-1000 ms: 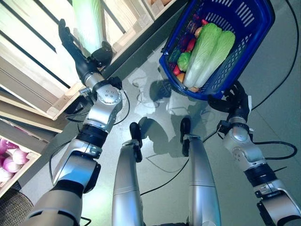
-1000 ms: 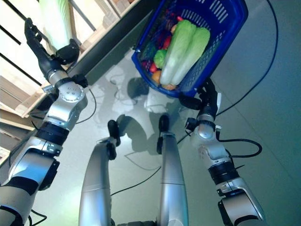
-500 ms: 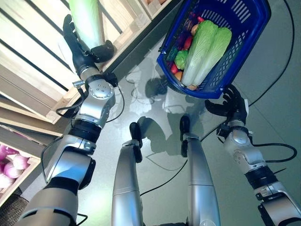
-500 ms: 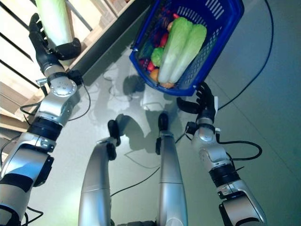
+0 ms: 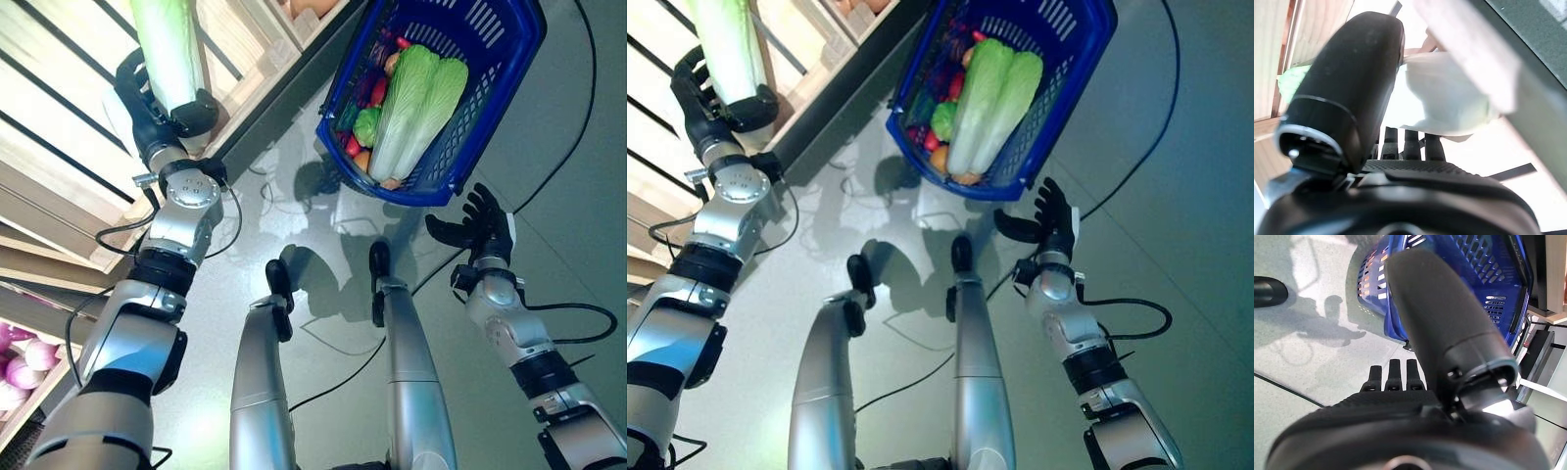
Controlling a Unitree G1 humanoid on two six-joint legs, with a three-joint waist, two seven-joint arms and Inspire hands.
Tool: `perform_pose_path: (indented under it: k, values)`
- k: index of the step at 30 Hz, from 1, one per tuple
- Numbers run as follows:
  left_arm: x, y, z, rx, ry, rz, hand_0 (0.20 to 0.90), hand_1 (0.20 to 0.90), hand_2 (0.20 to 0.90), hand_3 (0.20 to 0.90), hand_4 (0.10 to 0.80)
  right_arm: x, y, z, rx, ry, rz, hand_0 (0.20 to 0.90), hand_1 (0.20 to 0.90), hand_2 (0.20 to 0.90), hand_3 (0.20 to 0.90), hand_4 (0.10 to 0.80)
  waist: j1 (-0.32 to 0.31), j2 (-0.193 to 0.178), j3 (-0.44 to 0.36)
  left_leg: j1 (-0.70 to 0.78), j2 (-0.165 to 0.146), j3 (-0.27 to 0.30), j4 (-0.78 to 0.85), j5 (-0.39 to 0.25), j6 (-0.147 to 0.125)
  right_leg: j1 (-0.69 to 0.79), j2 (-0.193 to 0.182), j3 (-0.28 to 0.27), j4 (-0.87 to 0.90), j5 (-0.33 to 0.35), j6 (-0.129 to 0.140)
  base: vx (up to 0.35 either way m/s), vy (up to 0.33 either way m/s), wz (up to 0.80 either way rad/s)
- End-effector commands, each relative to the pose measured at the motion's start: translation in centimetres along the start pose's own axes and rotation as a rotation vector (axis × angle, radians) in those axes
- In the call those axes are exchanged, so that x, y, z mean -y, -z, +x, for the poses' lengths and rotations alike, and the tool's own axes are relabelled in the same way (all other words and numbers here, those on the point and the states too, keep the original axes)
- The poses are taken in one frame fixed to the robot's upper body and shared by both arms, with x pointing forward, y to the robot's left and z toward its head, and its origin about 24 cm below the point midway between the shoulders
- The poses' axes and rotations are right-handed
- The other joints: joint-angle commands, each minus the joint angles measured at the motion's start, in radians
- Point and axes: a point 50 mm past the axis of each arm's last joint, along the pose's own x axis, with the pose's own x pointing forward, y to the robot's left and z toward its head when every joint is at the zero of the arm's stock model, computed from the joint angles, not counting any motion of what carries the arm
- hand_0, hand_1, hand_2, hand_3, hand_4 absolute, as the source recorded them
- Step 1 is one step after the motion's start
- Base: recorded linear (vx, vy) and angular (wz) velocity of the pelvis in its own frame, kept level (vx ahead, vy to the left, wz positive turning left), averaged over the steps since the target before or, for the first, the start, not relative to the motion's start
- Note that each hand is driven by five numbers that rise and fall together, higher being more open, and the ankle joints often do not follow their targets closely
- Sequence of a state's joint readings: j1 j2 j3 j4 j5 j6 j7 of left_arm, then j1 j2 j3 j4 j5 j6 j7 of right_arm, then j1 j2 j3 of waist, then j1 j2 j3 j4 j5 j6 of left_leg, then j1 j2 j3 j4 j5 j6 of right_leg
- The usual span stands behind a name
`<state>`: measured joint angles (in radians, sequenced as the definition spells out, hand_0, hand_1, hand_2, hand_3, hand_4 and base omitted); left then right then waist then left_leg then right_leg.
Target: Put vegetables into the basket
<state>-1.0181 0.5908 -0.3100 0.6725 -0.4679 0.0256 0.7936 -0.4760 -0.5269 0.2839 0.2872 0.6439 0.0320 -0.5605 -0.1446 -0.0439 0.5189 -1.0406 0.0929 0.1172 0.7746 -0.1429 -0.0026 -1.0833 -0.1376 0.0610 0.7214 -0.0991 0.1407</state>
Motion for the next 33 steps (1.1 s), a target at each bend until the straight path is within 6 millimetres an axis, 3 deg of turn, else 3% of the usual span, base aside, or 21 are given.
perform_pose_path:
  k: [1,9,15,21,25,33]
  values:
    - [2.9,1.7,-1.9,-0.091,0.157,-0.013,0.3,0.3,0.3,0.3,0.4,-0.2,-3.2,-0.3,0.168,-0.031,0.069,0.9,0.9,0.9,0.9,0.8,-0.023,-0.004,0.001,0.059,0.006,0.029,-0.047,-0.043,-0.015,0.084,0.027,-0.06,-0.039,0.006,-0.057,0.0,0.0,0.0]
    - [2.7,2.0,-2.2,-0.063,0.214,-0.034,0.3,0.3,0.3,0.3,0.4,-0.7,-2.1,-1.3,0.17,-0.062,0.07,0.9,0.9,0.9,0.9,0.8,-0.024,-0.004,0.001,0.165,0.011,0.041,-0.124,-0.014,-0.026,0.187,0.027,-0.075,-0.098,0.006,-0.057,0.0,0.0,0.0]
    - [2.1,3.6,-3.0,-0.111,0.271,-0.148,0.3,0.3,0.3,0.3,0.4,-0.8,-0.8,-2.3,0.171,-0.086,0.071,0.9,0.9,0.9,0.9,0.8,-0.014,0.008,0.001,0.295,-0.016,0.045,-0.239,0.052,-0.025,0.329,0.021,-0.094,-0.21,0.042,-0.063,-0.039,-0.007,0.0]
    - [1.1,7.5,-5.7,-0.196,0.355,-0.183,0.3,0.3,0.3,0.3,0.4,-0.5,1.7,-3.7,0.126,-0.101,0.08,0.9,0.9,0.9,0.9,0.8,0.012,0.016,0.001,0.502,-0.032,0.041,-0.37,0.083,-0.033,0.558,0.006,-0.124,-0.348,0.048,-0.063,0.014,-0.032,-0.01]
    - [0.6,8.2,-6.6,-0.203,0.385,-0.227,0.3,0.3,0.3,0.3,0.4,-0.5,2.3,-4.0,0.118,-0.125,0.078,0.9,0.9,0.9,0.9,0.8,0.028,0.02,0.001,0.606,-0.048,0.034,-0.464,0.109,-0.034,0.666,-0.001,-0.146,-0.418,0.055,-0.057,-0.014,-0.013,0.13]
    - [-1.0,10.3,-10.8,-0.218,0.423,-0.252,0.3,0.3,0.3,0.3,0.4,0.5,4.6,-6.1,0.071,-0.226,0.103,0.9,0.9,0.9,0.9,0.8,0.076,0.038,-0.129,0.802,-0.067,0.008,-0.7,0.171,-0.039,0.883,-0.005,-0.22,-0.607,0.081,-0.044,0.032,-0.019,0.03]
